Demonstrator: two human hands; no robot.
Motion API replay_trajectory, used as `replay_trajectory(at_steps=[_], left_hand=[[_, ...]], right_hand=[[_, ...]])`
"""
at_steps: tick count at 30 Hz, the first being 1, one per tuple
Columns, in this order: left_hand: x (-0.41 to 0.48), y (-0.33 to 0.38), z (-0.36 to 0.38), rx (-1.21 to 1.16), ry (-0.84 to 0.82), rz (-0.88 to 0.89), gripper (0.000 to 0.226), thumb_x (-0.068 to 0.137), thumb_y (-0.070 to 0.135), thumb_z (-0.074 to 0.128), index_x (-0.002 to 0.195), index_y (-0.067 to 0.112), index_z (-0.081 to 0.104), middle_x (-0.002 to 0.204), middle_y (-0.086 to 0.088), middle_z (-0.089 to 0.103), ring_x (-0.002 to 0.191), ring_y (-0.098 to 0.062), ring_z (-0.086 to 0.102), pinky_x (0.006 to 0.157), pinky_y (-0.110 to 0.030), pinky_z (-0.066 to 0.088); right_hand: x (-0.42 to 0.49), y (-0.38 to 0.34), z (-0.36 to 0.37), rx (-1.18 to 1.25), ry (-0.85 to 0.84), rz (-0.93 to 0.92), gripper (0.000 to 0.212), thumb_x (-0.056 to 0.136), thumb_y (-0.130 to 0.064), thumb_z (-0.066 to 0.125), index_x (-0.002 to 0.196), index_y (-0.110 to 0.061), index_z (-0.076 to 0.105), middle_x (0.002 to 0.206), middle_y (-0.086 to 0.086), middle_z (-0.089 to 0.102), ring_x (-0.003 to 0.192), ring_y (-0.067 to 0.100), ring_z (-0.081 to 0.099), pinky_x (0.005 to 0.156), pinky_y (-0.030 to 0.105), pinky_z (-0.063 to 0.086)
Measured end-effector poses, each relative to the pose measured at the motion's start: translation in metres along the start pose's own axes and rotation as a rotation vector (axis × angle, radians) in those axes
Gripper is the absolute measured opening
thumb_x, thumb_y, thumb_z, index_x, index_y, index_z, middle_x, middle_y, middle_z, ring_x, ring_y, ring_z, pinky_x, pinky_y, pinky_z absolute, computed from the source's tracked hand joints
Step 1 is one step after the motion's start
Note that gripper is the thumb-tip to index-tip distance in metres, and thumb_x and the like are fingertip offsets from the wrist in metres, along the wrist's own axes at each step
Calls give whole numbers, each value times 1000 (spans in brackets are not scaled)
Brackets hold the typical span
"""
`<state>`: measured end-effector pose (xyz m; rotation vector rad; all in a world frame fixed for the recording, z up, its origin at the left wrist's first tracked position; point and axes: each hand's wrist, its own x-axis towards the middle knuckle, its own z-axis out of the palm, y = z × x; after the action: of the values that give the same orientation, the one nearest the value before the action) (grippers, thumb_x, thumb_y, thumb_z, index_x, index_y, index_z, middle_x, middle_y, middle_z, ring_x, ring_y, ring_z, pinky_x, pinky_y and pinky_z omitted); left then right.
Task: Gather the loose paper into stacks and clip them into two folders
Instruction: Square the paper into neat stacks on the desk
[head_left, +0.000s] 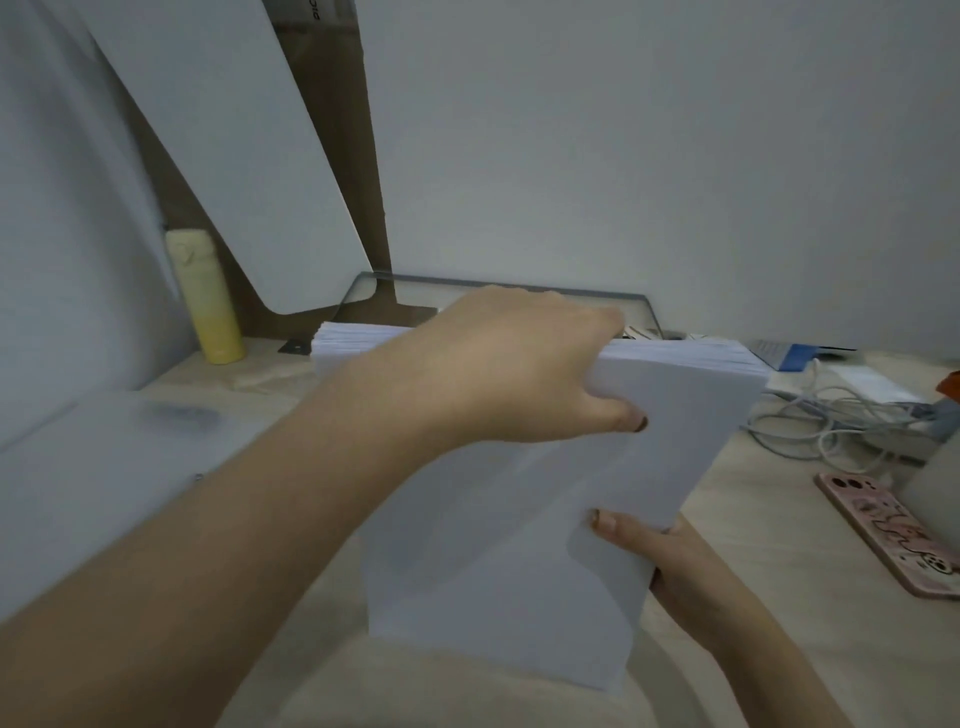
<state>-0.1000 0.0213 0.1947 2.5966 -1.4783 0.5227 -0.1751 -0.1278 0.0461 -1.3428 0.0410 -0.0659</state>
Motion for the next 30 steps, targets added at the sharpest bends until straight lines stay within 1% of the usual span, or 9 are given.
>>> replay_trajectory(at_steps=[2,7,10,12,16,18,23,26,30], left_hand=[[-1,-5,-4,-32,-42,0,37,80,64,50,98,31,49,69,15,41,61,0,37,51,-19,26],[-5,-9,-8,-56,-60,40,40,85,55,51,59,27,38,57,11,39,54,-2,38,48,-22,24],[-14,-26,-12,-161,25,0,17,85,53,52,80,39,61,56,16,42,56,-1,43,51,-16,29],[-27,-45,-13,-280,101,-85,23,83,56,54,89,37,65,61,13,55,62,-3,54,55,-18,38],[-63,-67,8,-757,358,-397,13,79,46,59,73,34,62,64,27,67,55,10,62,47,-6,44],[-79,-69,38,-968,495,-545,7,81,33,59,75,30,62,59,27,67,55,8,64,48,-6,46],[-113,-72,96,-1318,586,-752,53,49,70,71,85,32,71,84,12,76,75,-9,72,56,-20,55],[-130,-71,119,-1472,542,-807,75,32,69,80,91,24,70,88,5,76,76,-13,72,56,-21,55],[-134,-64,140,-1542,452,-932,77,27,57,86,92,20,70,86,3,77,77,-19,73,55,-25,57]], right_hand=[[-2,3,-1,-1,-18,11,67,24,-44,92,84,-20,76,88,1,76,79,15,72,61,21,55],[-9,24,-14,-49,-114,183,58,43,-29,88,98,-18,72,103,4,74,93,19,71,68,21,55],[-13,40,-26,-63,-51,244,70,30,-39,93,92,-10,76,103,10,74,92,23,71,68,22,55],[-13,42,-37,-8,64,197,80,23,-37,94,91,0,73,96,16,74,82,26,72,63,26,57],[-7,18,-47,112,157,-33,39,68,-13,62,107,-12,62,96,5,75,85,20,71,67,29,59],[0,8,-43,113,150,-74,35,71,-10,52,105,-16,61,94,0,75,85,18,71,66,29,59],[17,-19,-36,-44,133,-152,23,62,-27,74,85,-26,75,88,-5,76,77,15,72,63,28,59],[17,-14,-41,-172,75,-90,58,30,-46,89,84,-28,76,89,-3,76,79,15,72,61,22,56],[14,4,-44,-215,87,-13,76,23,-47,90,93,-25,71,93,-1,76,84,17,71,61,21,55]])
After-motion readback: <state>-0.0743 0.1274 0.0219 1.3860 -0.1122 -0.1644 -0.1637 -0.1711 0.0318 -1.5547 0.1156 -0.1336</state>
